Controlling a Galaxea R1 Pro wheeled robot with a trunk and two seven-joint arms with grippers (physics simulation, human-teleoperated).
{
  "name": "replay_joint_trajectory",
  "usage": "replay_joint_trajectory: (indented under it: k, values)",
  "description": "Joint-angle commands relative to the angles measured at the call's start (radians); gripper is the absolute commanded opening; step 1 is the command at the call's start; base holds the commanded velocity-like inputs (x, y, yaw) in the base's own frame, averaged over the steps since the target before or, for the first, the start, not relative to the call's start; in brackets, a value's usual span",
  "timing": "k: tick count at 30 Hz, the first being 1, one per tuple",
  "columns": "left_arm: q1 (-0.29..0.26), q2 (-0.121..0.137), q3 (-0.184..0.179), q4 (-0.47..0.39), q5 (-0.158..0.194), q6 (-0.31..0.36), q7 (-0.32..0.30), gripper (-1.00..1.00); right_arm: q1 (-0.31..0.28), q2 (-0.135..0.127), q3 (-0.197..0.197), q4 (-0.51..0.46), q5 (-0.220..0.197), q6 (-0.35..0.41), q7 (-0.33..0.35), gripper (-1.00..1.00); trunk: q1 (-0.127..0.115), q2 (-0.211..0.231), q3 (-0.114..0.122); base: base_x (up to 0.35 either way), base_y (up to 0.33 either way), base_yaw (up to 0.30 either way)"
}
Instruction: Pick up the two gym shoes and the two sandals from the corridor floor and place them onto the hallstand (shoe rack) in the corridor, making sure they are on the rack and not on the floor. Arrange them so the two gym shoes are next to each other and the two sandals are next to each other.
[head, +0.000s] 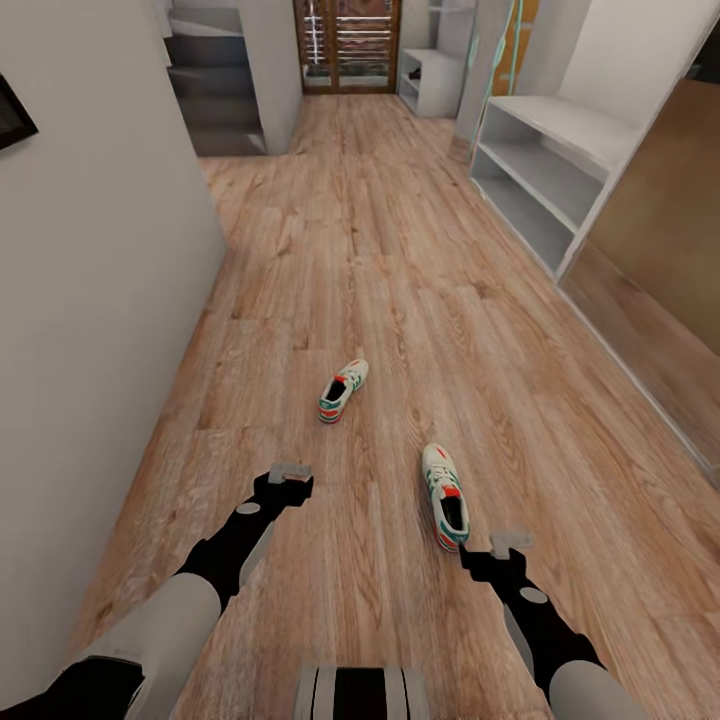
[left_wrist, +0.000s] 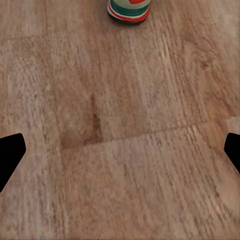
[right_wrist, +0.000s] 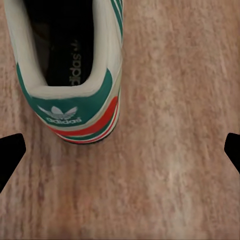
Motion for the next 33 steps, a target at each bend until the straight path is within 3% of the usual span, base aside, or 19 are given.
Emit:
replay_joint_trajectory:
  k: [1,13,33]
  values:
    - [0.000,0.001,-0.002,-0.031,-0.002,0.030,0.001,1.00,-0.001,0.000,-0.008,0.000,0.007,-0.009,0.007,1.00,0.000,-0.001,-0.005,0.000,0.000,0.000]
    - [0.014,0.002,-0.002,-0.098,-0.002,0.051,0.000,1.00,-0.001,0.000,-0.007,0.001,0.008,-0.013,0.009,1.00,0.001,-0.001,-0.012,0.000,0.000,0.000]
    - [0.018,0.002,-0.002,-0.102,-0.002,0.046,0.001,1.00,-0.001,0.001,-0.006,0.003,0.008,-0.013,0.010,1.00,0.001,-0.001,-0.012,0.000,0.095,0.000]
